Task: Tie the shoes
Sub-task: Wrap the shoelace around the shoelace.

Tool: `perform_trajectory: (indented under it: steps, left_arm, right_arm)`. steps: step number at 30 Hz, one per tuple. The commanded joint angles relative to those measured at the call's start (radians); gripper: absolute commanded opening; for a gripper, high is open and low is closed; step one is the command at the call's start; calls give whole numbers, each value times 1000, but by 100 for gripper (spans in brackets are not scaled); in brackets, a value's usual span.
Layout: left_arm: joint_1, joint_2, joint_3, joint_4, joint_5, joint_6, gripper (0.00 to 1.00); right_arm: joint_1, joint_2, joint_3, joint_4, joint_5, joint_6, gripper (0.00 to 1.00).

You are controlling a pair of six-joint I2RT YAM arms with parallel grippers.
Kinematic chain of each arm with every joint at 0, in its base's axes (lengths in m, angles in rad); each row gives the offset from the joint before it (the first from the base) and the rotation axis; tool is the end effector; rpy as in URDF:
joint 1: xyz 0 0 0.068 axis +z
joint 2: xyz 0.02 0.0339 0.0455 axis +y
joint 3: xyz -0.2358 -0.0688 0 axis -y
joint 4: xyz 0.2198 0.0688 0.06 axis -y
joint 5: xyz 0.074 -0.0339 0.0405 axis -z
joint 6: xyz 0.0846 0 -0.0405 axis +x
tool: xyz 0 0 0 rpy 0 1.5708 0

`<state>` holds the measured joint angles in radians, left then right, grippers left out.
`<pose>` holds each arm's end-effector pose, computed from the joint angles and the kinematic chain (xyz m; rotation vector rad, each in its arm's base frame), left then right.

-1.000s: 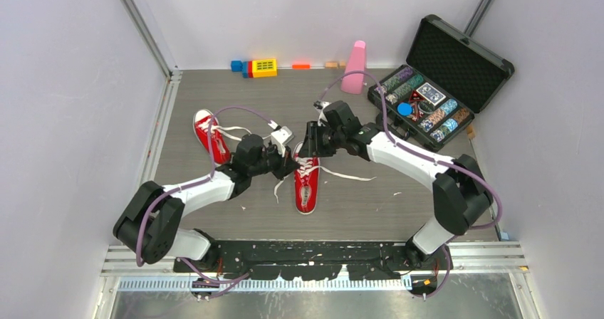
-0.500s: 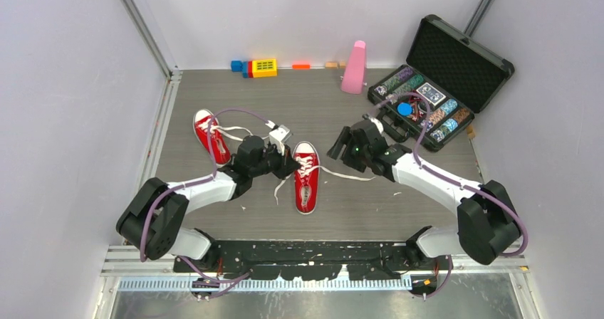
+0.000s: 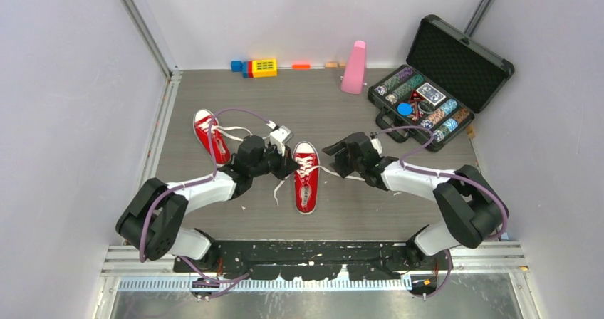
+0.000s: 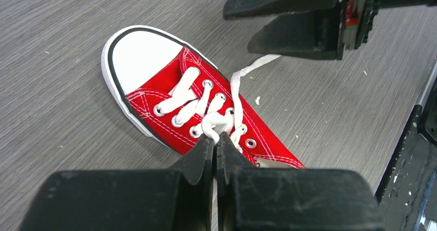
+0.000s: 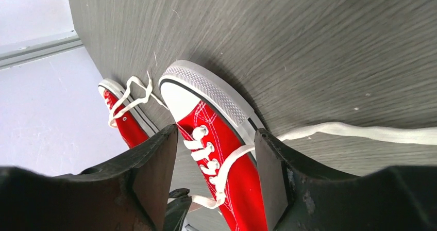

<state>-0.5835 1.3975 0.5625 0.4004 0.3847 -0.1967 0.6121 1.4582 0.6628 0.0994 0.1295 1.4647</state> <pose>0.2409 -0.1971 0.1589 0.6494 1.9791 -0.8741 0.2611 0.1700 0.1316 1.0773 2.1930 0.9036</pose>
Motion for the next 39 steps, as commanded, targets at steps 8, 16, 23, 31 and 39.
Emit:
perform_trajectory:
  steps: [8, 16, 23, 31, 39]
  left_arm:
    - [-4, -53, -6, 49, 11, 33, 0]
    - [-3, -77, -6, 29, 14, 44, 0]
    - [-4, -70, -2, 25, 21, 43, 0]
    - [-5, -72, 1, 20, 24, 43, 0]
    - [-11, -68, 5, 14, 25, 49, 0]
  right_arm:
    - [68, 3, -35, 70, 111, 183, 61]
    - [90, 36, -52, 92, 145, 237, 60]
    - [104, 71, -50, 113, 142, 269, 60]
    - [143, -15, -78, 47, 201, 279, 60]
    - [148, 22, -83, 62, 224, 309, 61]
